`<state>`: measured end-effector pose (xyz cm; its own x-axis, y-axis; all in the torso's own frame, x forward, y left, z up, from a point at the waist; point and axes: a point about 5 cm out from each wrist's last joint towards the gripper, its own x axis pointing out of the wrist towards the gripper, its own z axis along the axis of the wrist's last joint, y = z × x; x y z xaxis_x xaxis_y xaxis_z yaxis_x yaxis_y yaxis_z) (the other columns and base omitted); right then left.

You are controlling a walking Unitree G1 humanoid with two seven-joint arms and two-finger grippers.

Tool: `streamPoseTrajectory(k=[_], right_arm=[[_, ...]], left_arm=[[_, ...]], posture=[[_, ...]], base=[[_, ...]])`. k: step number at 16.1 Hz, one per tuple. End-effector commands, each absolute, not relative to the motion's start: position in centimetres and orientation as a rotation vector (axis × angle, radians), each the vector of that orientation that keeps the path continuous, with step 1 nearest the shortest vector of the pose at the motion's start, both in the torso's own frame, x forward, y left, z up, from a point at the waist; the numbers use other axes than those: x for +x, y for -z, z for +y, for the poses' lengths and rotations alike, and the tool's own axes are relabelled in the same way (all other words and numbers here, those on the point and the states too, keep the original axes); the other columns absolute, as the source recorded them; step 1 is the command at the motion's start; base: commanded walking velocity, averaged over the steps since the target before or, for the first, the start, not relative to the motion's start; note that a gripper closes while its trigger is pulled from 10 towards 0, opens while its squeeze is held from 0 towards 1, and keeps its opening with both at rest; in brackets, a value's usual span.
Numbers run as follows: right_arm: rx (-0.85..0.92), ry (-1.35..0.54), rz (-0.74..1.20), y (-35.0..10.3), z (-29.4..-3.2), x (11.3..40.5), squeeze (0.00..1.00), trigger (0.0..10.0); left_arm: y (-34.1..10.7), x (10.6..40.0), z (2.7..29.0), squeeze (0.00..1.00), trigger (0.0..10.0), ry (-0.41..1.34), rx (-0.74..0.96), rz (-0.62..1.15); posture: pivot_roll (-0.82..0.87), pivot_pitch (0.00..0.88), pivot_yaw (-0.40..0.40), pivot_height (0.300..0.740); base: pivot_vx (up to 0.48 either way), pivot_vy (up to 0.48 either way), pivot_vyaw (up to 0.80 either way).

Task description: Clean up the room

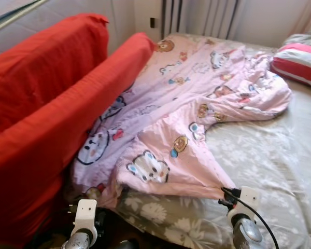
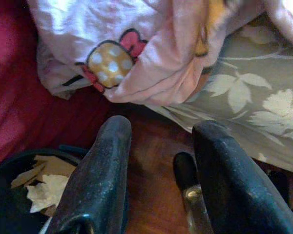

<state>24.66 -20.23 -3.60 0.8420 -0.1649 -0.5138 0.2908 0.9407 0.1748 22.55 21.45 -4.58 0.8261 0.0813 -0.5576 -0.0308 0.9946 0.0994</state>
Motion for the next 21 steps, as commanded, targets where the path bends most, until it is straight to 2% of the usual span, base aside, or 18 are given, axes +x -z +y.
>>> streamPoseTrajectory(k=[1, 14, 19, 21], right_arm=[[0.265, 0.265, 0.521, 3.8, -20.4, 24.3, 0.0, 10.0], [0.272, 0.268, 0.562, 4.5, -20.1, 23.6, 0.0, 10.0], [0.281, 0.335, 0.724, 6.9, -20.7, 19.9, 0.0, 10.0], [0.335, 0.452, 0.789, 8.1, -21.7, 17.2, 0.0, 10.0]], left_arm=[[5.2, 21.5, 21.7, 0.0, 10.0, -0.072, 0.091, 0.637], [5.3, 21.5, 21.7, 0.0, 10.0, -0.06, 0.094, 0.636], [5.3, 21.4, 21.6, 0.0, 10.0, -0.06, 0.092, 0.637], [5.4, 21.3, 21.7, 0.0, 10.0, -0.058, 0.094, 0.641]], posture=[[0.13, 0.151, -0.001, 0.74], [0.13, 0.15, -0.001, 0.74], [0.12, 0.15, -0.005, 0.74], [0.12, 0.151, -0.002, 0.74]], base=[[0.0, -0.379, 0.0], [0.0, -0.283, 0.0], [0.0, -0.298, 0.0], [0.0, -0.306, 0.0]])
